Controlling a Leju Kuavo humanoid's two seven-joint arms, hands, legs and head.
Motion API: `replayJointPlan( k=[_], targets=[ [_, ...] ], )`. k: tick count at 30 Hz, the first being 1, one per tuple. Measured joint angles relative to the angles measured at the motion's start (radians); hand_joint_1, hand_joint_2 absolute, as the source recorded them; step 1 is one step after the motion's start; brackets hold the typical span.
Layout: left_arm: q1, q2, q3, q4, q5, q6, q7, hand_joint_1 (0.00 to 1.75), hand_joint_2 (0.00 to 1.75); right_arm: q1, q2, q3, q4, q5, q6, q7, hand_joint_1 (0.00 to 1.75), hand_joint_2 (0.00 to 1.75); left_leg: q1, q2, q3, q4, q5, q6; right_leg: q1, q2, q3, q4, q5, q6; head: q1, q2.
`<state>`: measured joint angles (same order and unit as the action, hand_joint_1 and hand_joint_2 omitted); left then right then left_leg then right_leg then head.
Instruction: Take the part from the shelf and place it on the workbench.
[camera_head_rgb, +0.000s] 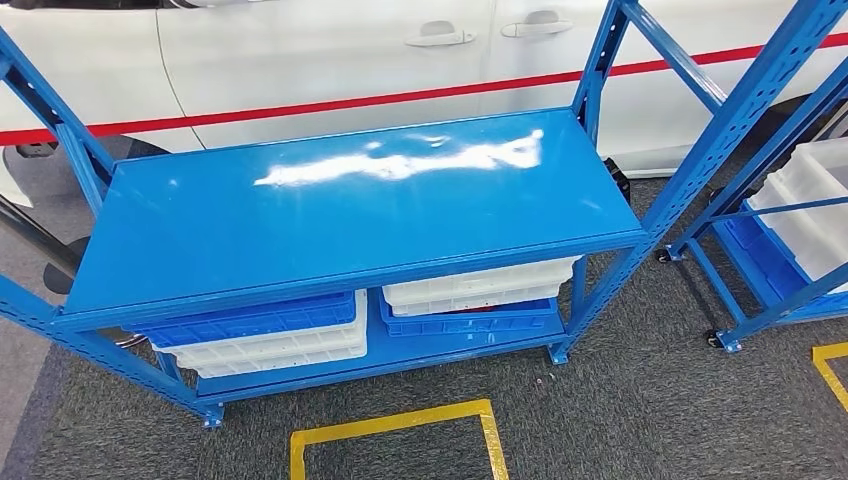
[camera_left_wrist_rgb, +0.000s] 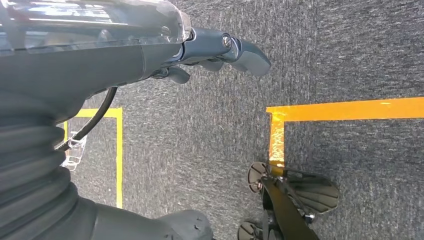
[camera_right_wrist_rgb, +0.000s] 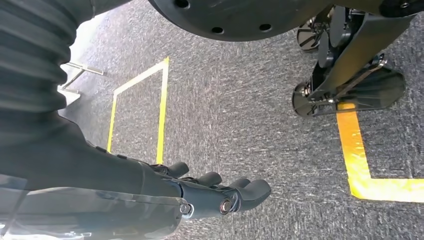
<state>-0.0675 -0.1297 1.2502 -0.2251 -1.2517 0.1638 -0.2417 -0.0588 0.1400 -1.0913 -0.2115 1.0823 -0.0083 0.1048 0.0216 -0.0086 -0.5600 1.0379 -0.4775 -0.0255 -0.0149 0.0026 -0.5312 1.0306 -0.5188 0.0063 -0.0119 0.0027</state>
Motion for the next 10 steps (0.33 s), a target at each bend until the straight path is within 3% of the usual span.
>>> replayJointPlan(
  k=[3, 7, 10],
  targets=[
    [-0.002, 0.000, 0.001, 0.000, 0.008, -0.006, -0.008, 0.00, 1.75, -0.002, 0.000, -0.001, 0.000, -0.005, 0.001, -0.004, 0.00, 1.75, 0.000, 0.000, 0.000, 0.000, 0.000, 0.000, 0.000, 0.000, 0.000, 0.000, 0.000, 0.000, 0.000, 0.000],
    [-0.004, 0.000, 0.006, 0.000, 0.022, -0.008, -0.020, 0.00, 0.00, -0.003, 0.000, -0.010, 0.000, -0.023, 0.001, -0.021, 0.00, 1.75, 0.000, 0.000, 0.000, 0.000, 0.000, 0.000, 0.000, 0.000, 0.000, 0.000, 0.000, 0.000, 0.000, 0.000],
    [-0.005, 0.000, 0.007, 0.000, 0.023, -0.008, -0.023, 0.00, 0.00, -0.003, 0.000, -0.016, 0.000, -0.028, 0.003, -0.027, 0.00, 1.75, 0.000, 0.000, 0.000, 0.000, 0.000, 0.000, 0.000, 0.000, 0.000, 0.000, 0.000, 0.000, 0.000, 0.000]
  ],
)
